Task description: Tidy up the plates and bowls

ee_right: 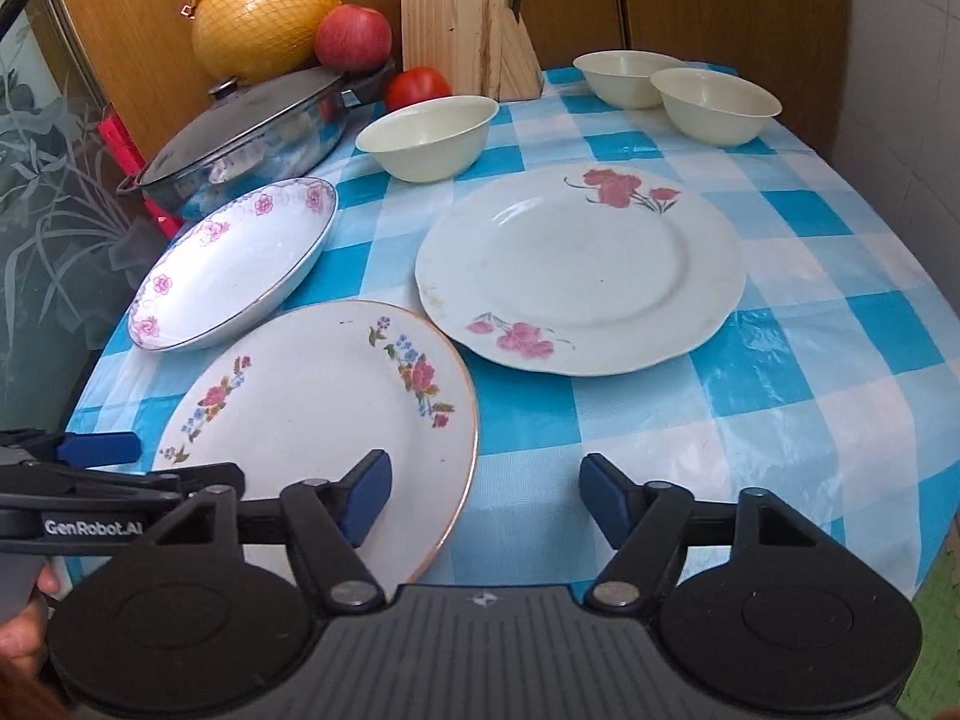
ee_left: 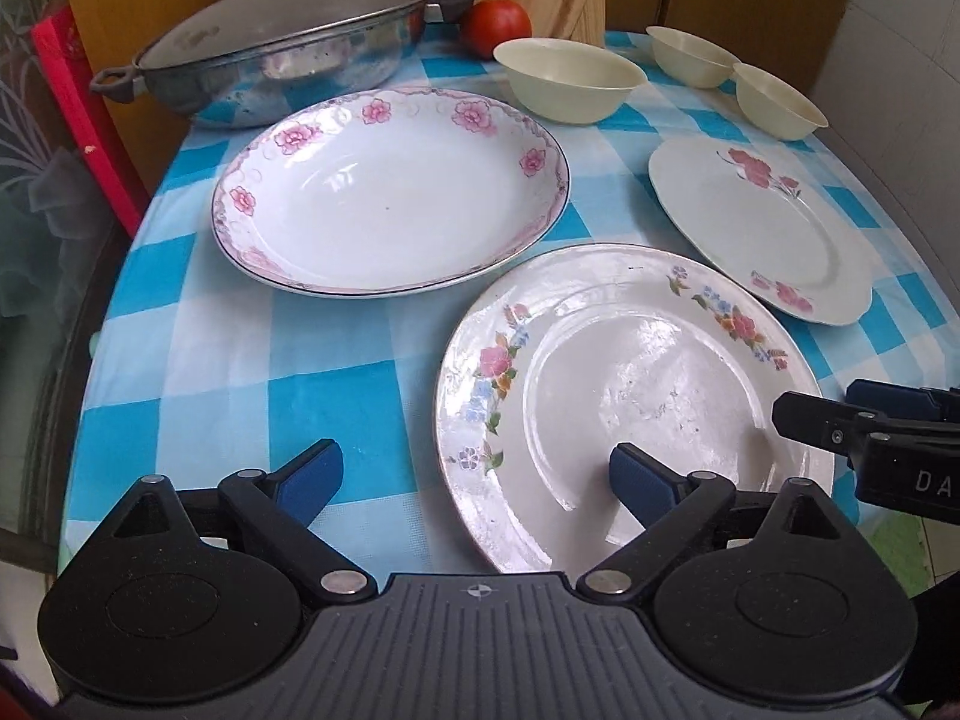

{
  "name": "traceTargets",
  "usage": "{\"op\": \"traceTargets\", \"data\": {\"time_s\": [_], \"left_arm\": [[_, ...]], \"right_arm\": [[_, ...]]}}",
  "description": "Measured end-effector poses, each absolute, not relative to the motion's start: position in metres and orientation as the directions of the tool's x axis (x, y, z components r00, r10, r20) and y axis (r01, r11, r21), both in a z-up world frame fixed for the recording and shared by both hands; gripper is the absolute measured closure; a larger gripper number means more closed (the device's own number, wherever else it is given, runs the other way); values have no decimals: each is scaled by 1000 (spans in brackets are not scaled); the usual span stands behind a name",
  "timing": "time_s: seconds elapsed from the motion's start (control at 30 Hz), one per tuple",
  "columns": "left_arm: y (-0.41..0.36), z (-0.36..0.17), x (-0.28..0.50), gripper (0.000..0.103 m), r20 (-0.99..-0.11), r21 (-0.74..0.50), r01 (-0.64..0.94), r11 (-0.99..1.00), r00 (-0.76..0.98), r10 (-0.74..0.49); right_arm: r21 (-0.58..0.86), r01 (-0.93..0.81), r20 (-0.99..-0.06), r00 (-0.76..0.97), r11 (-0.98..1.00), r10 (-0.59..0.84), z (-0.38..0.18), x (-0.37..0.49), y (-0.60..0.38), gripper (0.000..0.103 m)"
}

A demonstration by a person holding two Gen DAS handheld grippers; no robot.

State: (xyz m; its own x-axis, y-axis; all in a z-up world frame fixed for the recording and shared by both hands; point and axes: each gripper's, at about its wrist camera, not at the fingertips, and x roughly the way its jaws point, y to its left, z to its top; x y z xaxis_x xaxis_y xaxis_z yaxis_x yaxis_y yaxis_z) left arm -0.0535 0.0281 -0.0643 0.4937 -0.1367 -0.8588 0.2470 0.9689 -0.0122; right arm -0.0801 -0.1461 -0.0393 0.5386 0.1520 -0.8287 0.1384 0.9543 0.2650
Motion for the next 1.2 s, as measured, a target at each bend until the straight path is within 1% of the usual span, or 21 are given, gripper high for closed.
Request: {"op": "traceTargets", "data": {"time_s": [0.13,0.2,0.23,0.3,0.43,0.57,0.63,0.7,0.8,1.1,1.2], "left_arm": [[26,-64,-53,6,-857,-18,258,966,494,-148],[24,-65,-52,6,-857,-30,274,961,488,-166],[22,-65,-52,6,-857,-34,281,959,486,-173],[20,-66,-52,6,-855,-37,292,956,485,-181],[12,-66,-51,8,-855,-43,326,944,477,-204],[6,-66,-51,9,-853,-35,340,940,480,-205],[9,-65,-51,15,-849,-40,327,944,487,-204],[12,-63,-51,17,-846,-55,318,946,489,-214],[15,-62,-53,17,-842,-75,312,947,489,-228],[13,-63,-55,16,-844,-55,320,946,492,-215],[13,-62,-53,18,-843,-63,319,946,489,-222]], "right_arm": [[287,104,-822,537,952,189,-38,-80,-142,49],[287,90,-820,538,954,196,-39,-80,-140,55],[297,86,-818,536,951,207,-39,-79,-140,56],[339,72,-810,529,938,253,-39,-78,-140,65],[350,62,-809,524,935,268,-39,-75,-139,66],[321,60,-816,523,945,244,-39,-74,-140,77],[315,52,-814,529,948,241,-38,-76,-140,78],[312,46,-807,540,949,239,-36,-77,-141,78],[300,41,-803,551,953,229,-34,-78,-140,79],[321,47,-812,528,946,250,-41,-75,-142,78],[327,63,-805,541,943,243,-40,-74,-147,78]]}}
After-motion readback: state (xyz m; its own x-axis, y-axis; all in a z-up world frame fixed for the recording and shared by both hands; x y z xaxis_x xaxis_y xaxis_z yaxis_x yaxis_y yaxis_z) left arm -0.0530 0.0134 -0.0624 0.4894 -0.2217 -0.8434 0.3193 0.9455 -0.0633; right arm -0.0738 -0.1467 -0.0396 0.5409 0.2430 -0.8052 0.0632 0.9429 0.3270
